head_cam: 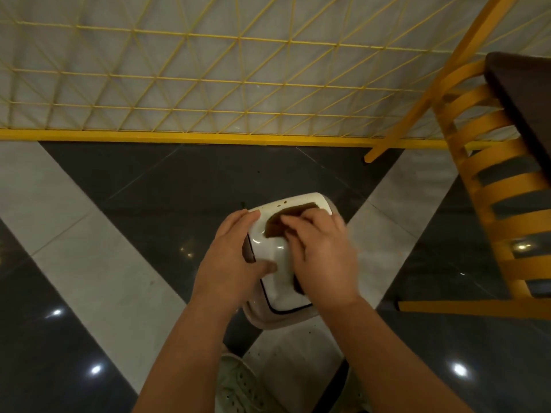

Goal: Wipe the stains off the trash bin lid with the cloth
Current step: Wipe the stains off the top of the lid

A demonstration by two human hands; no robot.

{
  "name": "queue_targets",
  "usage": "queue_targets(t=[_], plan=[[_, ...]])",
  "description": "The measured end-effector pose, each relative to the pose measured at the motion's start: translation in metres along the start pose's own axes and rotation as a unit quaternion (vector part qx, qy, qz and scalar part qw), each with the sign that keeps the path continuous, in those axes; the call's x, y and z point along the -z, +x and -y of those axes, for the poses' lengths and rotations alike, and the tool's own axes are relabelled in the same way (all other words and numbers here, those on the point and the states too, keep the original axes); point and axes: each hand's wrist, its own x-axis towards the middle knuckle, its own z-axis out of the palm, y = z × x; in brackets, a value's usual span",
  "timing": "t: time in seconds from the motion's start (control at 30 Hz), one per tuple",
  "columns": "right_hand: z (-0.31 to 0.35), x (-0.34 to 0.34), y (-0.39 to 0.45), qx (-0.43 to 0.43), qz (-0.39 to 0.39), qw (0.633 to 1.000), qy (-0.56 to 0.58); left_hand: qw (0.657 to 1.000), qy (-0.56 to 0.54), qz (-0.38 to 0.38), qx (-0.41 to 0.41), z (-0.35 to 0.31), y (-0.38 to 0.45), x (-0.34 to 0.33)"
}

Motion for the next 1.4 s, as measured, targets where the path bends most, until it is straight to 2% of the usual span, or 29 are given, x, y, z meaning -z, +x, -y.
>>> queue_targets(t=[0.07,0.13,0.27,0.37,0.43,0.63,0.67,0.8,0.87,0.97,1.03,1.13,1.23,1.3,1.4], plan=[[0.003,-0.004,-0.017,0.066,0.025,0.998,0.003,1.0,-0.013,-0.002,-0.002,0.0,-0.001,0.0],[-0.011,0.0,-0.031,0.07,0.008,0.997,0.021,1.0,-0.01,-0.004,-0.004,0.0,-0.002,0.001],[-0.043,0.01,-0.019,-0.092,-0.045,0.992,0.075,0.999,0.043,0.01,-0.002,-0.003,-0.005,0.005],[-0.04,0.003,0.005,-0.134,-0.073,0.986,0.063,0.998,0.055,0.018,0.017,-0.008,-0.01,0.006],[-0.03,0.0,0.008,-0.125,-0.057,0.988,0.074,0.997,0.079,0.01,0.021,-0.008,-0.011,0.008],[-0.027,-0.006,-0.041,0.01,-0.003,0.996,0.089,0.991,0.132,0.014,0.03,-0.011,-0.011,0.009],[-0.034,-0.005,-0.043,-0.011,-0.009,0.995,0.099,0.99,0.138,0.017,0.034,-0.012,-0.011,0.009],[-0.047,-0.004,-0.02,-0.186,-0.075,0.969,0.145,0.991,0.124,0.019,0.045,-0.017,-0.012,0.005],[-0.032,-0.005,-0.013,-0.157,-0.076,0.974,0.145,0.992,0.12,0.008,0.042,-0.019,-0.012,0.004],[-0.014,-0.013,-0.037,-0.065,-0.028,0.985,0.157,0.989,0.137,-0.002,0.049,-0.021,-0.01,0.003],[-0.019,-0.016,-0.06,-0.047,-0.01,0.984,0.169,0.985,0.162,-0.005,0.055,-0.023,-0.008,0.003],[-0.042,-0.015,-0.068,-0.135,-0.024,0.968,0.212,0.975,0.214,0.001,0.061,-0.025,-0.009,0.001],[-0.048,-0.011,-0.047,-0.227,-0.075,0.95,0.198,0.965,0.254,0.0,0.071,-0.027,-0.01,0.0],[-0.035,-0.01,-0.036,-0.192,-0.08,0.958,0.198,0.959,0.273,-0.002,0.08,-0.03,-0.009,0.0],[-0.012,-0.011,-0.052,-0.094,-0.037,0.977,0.186,0.951,0.298,-0.007,0.079,-0.033,-0.007,0.0]])
